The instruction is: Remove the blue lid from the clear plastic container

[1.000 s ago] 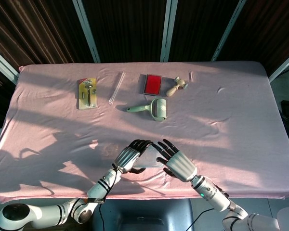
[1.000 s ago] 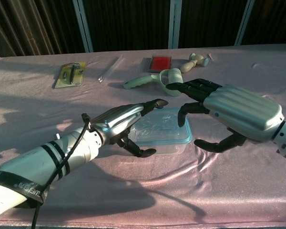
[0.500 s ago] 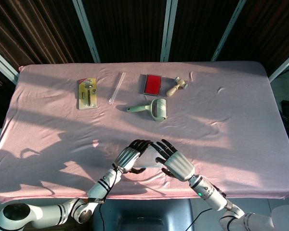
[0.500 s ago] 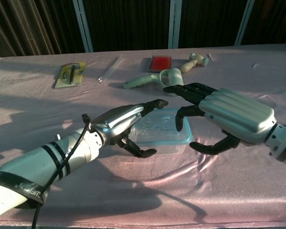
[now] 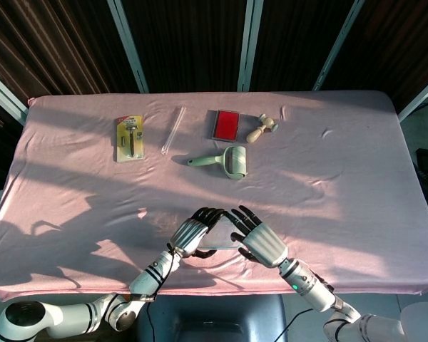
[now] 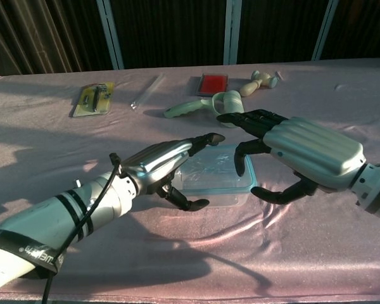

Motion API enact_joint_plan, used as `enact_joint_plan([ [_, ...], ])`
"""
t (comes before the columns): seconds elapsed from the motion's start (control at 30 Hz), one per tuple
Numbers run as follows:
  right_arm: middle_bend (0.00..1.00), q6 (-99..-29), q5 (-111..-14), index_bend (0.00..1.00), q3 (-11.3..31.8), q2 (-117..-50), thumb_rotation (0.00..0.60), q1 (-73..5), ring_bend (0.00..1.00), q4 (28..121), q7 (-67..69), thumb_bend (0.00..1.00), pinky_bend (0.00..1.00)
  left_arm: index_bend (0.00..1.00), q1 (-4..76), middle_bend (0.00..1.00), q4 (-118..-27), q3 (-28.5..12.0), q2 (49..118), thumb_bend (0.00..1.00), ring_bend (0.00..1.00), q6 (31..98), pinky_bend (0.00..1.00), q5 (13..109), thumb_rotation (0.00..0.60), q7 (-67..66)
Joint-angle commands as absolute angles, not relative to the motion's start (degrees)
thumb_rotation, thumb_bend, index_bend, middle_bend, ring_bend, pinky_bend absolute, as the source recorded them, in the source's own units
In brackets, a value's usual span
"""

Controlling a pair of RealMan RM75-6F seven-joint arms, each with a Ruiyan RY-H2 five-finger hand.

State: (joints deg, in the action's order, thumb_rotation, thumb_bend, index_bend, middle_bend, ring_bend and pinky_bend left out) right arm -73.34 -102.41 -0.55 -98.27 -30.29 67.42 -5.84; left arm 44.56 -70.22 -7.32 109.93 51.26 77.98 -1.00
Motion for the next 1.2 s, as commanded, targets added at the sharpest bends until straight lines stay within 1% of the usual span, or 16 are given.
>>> enact_joint_plan([
  [0.03,0.04,-73.4,-102.4,0.59,-0.8,-98.2,0.6,-30.4,0.0,67.3,-5.6,0.44,0.0,0.0,44.6,0.58,-70.0,-7.4,110.0,0.28,0.47,51.2,0.48,77.9,0.6,-1.0],
  [0.6,0.04,-74.0,-102.3,0.59,-1.9,-97.9,0.6,-30.6,0.0,67.8,-5.5,0.44,0.0,0.0,44.9,0.59,-69.1,-7.2,110.2,0.28,0.47,51.4,0.48,78.4,0.6,-0.9],
  [0.93,0.04,-73.0,-101.2,0.59,-1.6,-98.4,0.6,-31.1,0.0,67.4,-5.9,0.44,0.0,0.0,45.0,0.59,-68.7,-7.1,110.6,0.28,0.48,51.3,0.49,78.7,0.6,-0.4],
  [1.2,0.04,-73.4,-101.0,0.59,-1.4,-98.4,0.6,-31.2,0.0,67.9,-5.6,0.44,0.0,0.0,45.0,0.6,-68.9,-6.9,110.6,0.28,0.48,51.5,0.5,79.1,0.6,0.0],
])
